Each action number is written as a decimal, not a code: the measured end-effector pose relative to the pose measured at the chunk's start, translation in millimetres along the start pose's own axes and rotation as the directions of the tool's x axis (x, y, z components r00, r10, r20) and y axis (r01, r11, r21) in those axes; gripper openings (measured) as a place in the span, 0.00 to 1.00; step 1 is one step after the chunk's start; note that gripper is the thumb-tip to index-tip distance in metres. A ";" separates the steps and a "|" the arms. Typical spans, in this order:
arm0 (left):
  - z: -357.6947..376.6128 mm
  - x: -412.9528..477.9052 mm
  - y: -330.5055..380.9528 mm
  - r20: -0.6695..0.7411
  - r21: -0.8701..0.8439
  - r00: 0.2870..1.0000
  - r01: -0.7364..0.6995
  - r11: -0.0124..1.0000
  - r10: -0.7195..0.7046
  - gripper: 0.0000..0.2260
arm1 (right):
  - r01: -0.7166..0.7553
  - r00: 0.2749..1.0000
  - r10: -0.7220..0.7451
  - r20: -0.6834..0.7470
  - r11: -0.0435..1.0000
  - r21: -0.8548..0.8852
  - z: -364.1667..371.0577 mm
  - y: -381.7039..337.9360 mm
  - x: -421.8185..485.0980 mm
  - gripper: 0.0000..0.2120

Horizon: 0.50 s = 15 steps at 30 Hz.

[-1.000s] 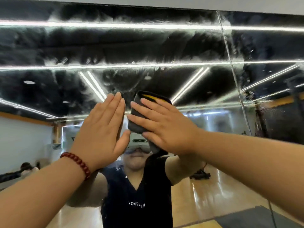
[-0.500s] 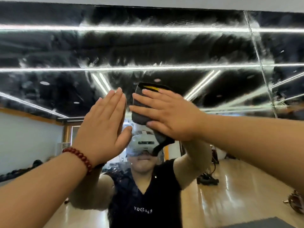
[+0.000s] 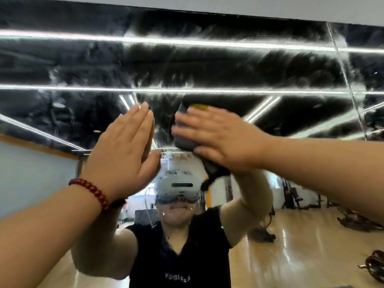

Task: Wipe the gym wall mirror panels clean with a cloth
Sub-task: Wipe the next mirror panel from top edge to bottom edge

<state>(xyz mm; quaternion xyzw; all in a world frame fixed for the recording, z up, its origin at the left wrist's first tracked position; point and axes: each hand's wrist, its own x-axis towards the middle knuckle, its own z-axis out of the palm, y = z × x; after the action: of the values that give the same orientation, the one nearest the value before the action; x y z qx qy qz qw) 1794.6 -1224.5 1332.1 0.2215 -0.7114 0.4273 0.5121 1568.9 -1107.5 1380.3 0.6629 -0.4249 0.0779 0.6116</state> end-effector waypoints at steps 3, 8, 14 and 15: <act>0.8 -1.9 0.9 -0.014 0.001 1.000 0.020 1.000 -0.020 0.34 | -0.374 0.925 0.374 -0.071 0.927 0.021 -14.3 40.5 38.9 0.32; -3.2 -11.6 -11.8 -0.014 -0.013 0.996 0.083 0.997 -0.083 0.37 | -0.133 0.984 0.135 -0.119 0.991 0.023 4.4 -30.0 56.6 0.29; -3.7 -30.7 -31.7 0.032 0.017 0.998 0.053 0.998 -0.053 0.36 | -0.092 0.992 0.095 -0.088 0.995 0.046 -7.3 -10.0 59.0 0.28; -3.1 -31.1 -30.9 0.026 0.012 0.998 0.054 0.998 -0.054 0.36 | -0.226 0.964 0.234 -0.128 0.971 0.075 -16.2 6.8 71.7 0.28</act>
<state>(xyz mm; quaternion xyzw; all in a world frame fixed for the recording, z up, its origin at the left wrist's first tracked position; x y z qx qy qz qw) 1831.3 -1242.3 1315.6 0.2491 -0.7094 0.4142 0.5130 1616.1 -1126.1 1433.9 0.6202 -0.4540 0.2060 0.6057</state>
